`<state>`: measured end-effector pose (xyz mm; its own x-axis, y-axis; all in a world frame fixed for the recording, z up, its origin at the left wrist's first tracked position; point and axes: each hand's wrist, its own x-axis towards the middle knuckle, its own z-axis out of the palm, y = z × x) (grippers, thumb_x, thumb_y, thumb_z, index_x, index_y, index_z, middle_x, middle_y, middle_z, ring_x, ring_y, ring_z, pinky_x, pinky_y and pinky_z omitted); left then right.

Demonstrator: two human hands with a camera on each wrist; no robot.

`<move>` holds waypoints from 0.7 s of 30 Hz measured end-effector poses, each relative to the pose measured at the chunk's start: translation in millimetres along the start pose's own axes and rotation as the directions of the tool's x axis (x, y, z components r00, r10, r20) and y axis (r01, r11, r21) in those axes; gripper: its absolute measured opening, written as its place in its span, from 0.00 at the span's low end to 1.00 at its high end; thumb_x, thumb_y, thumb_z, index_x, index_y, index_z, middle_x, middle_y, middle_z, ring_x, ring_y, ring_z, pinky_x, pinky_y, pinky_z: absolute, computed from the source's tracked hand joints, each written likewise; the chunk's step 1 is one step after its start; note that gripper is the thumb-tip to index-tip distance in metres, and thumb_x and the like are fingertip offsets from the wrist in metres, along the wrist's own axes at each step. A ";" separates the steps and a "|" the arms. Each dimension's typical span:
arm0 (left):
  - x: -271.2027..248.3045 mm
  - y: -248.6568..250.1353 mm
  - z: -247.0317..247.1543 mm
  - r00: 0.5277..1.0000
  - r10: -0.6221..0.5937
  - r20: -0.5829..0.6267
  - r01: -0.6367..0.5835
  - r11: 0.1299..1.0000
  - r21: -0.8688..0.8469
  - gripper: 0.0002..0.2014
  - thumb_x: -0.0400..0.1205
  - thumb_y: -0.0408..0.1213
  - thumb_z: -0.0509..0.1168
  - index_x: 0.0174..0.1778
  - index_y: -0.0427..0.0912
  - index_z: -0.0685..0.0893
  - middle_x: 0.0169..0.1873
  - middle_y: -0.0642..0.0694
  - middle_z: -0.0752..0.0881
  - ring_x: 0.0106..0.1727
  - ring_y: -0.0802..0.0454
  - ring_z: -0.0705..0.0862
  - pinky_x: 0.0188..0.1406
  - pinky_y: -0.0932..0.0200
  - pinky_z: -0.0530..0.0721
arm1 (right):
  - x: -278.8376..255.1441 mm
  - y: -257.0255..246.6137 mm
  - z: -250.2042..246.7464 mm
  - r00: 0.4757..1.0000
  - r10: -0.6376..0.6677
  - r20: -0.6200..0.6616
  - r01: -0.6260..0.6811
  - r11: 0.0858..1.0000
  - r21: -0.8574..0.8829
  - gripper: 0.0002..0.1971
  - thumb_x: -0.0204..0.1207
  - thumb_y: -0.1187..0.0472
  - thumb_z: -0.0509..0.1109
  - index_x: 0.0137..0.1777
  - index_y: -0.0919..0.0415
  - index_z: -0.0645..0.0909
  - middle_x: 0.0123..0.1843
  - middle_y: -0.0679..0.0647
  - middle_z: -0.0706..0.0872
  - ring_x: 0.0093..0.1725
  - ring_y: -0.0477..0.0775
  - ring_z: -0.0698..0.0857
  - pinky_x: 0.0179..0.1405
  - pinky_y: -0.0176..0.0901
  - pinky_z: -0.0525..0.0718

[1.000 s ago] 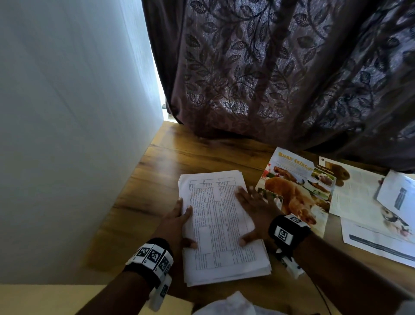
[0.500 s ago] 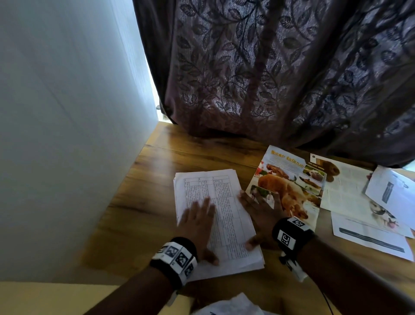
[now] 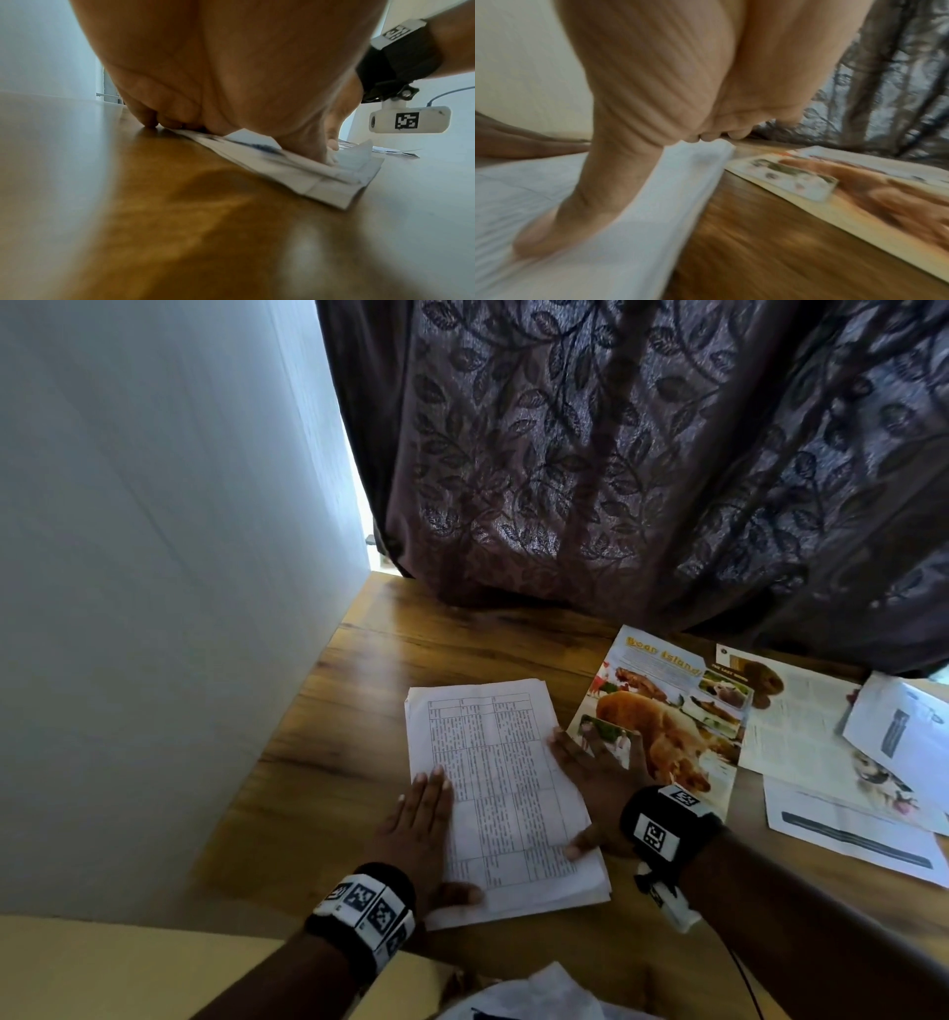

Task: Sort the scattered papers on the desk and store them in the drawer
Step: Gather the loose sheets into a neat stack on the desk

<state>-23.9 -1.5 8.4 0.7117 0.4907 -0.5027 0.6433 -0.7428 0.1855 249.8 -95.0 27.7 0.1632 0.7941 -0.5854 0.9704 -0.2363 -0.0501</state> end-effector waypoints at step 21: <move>-5.1 -1.5 -21.8 1.000 -0.012 0.015 0.011 0.999 0.053 0.77 0.45 0.85 0.54 0.84 0.43 0.32 0.85 0.44 0.35 0.86 0.45 0.37 0.82 0.44 0.33 | -34.0 7.3 32.8 0.995 -0.057 -0.079 0.068 0.988 0.138 0.75 0.51 0.17 0.71 0.86 0.48 0.27 0.84 0.43 0.24 0.85 0.51 0.27 0.79 0.63 0.25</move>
<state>-22.4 7.0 29.1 0.7000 0.4925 -0.5172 0.6350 -0.7606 0.1350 245.5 -142.2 20.7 0.1211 0.8482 -0.5157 0.9454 -0.2570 -0.2006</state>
